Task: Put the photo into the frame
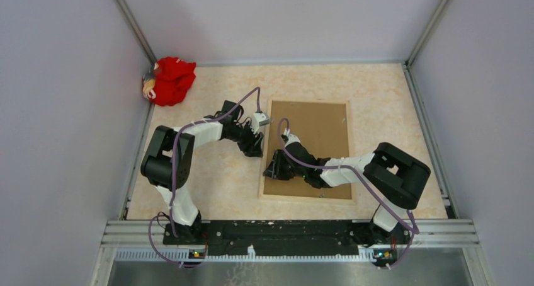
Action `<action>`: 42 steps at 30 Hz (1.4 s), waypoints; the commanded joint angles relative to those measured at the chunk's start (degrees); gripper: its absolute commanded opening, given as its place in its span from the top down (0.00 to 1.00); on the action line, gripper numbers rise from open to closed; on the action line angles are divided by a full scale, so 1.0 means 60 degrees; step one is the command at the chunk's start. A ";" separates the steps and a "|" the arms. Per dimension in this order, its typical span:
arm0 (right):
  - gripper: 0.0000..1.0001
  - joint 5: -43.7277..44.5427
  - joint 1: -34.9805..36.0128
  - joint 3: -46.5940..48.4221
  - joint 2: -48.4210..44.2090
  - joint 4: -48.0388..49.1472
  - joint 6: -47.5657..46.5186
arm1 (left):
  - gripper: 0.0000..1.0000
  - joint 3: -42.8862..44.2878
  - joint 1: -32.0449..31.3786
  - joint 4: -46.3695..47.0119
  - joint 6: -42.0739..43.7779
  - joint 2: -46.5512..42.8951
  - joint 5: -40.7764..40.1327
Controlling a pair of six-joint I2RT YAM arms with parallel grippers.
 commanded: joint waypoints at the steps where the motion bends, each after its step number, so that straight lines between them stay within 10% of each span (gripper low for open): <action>1: 0.69 -0.0263 0.0113 0.0182 -0.0164 -0.0247 0.0136 | 0.42 0.0181 0.0016 -0.0098 0.0032 0.0089 -0.0236; 30: 0.69 -0.0116 0.0148 0.0232 0.0304 0.0749 0.0515 | 0.42 0.0298 0.0006 -0.0221 0.0079 0.0212 -0.0335; 42: 0.60 -0.0377 -0.1339 0.0646 -0.2814 -0.1671 -0.0596 | 0.37 0.1887 0.0300 -0.0971 -0.0167 0.0482 -0.0242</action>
